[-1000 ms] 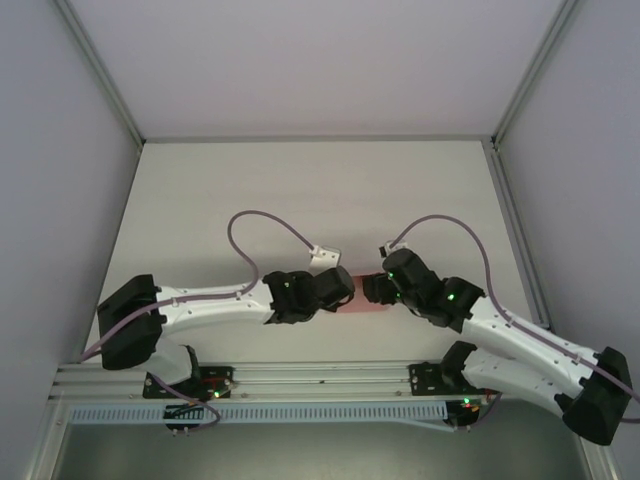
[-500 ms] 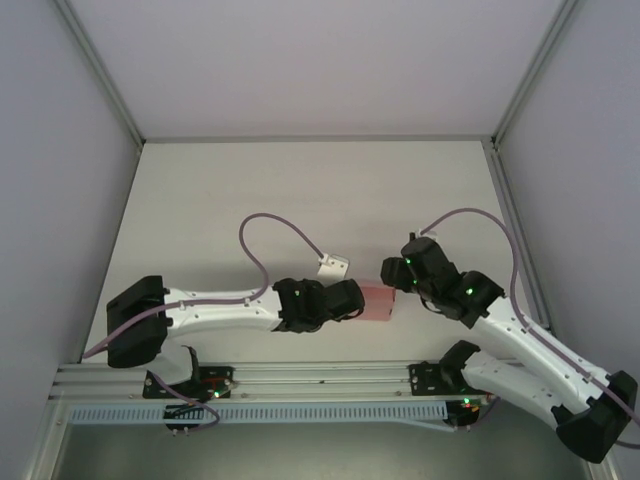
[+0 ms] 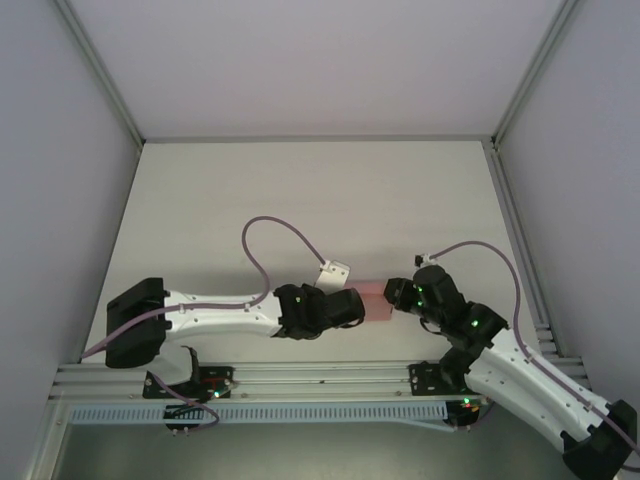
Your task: Assemble paper box
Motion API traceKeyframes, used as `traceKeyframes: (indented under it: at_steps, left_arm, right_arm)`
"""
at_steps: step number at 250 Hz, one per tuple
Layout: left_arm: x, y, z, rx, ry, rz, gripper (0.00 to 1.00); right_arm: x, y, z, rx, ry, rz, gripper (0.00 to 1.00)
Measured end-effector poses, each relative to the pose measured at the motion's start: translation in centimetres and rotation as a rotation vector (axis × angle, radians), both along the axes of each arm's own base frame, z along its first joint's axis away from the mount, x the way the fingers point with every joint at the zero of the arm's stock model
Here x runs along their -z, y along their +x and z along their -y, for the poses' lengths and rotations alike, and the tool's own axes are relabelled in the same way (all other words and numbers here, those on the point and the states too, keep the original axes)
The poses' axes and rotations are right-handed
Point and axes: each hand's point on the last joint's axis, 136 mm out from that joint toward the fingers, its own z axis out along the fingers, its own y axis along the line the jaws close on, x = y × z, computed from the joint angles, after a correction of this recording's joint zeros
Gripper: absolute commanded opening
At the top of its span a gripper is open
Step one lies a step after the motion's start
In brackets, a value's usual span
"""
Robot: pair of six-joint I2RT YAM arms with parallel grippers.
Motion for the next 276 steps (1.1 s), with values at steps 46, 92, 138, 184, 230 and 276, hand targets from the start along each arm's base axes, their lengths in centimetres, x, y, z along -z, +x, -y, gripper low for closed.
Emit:
traceKeyframes:
  at_steps: [46, 92, 138, 184, 230, 276]
  left_arm:
    - [-0.2, -1.1, -0.5, 0.073, 0.031, -0.049, 0.45]
    - [-0.3, -2.7, -0.6, 0.152, 0.042, -0.11, 0.65]
    - [-0.3, -3.6, -0.5, 0.198, 0.038, -0.155, 0.72]
    - [-2.3, -3.8, 1.8, 0.237, -0.107, -0.182, 0.83]
    - [-7.1, -2.5, 3.0, 0.233, -0.346, -0.176, 0.85]
    - [-4.9, -0.4, 0.2, 0.094, -0.436, -0.262, 0.85]
  right_arm:
    - [0.1, 0.2, -0.2, 0.012, 0.04, 0.014, 0.23]
    - [0.2, 0.0, -0.4, 0.008, 0.035, 0.016, 0.2]
    - [0.2, -0.2, -0.3, 0.005, 0.03, 0.032, 0.19]
    - [0.3, -0.7, -0.6, -0.021, 0.064, 0.05, 0.18]
    - [0.2, -1.1, -0.7, -0.035, 0.089, 0.071, 0.17]
    - [0.2, -1.4, -0.8, -0.048, 0.105, 0.079, 0.17]
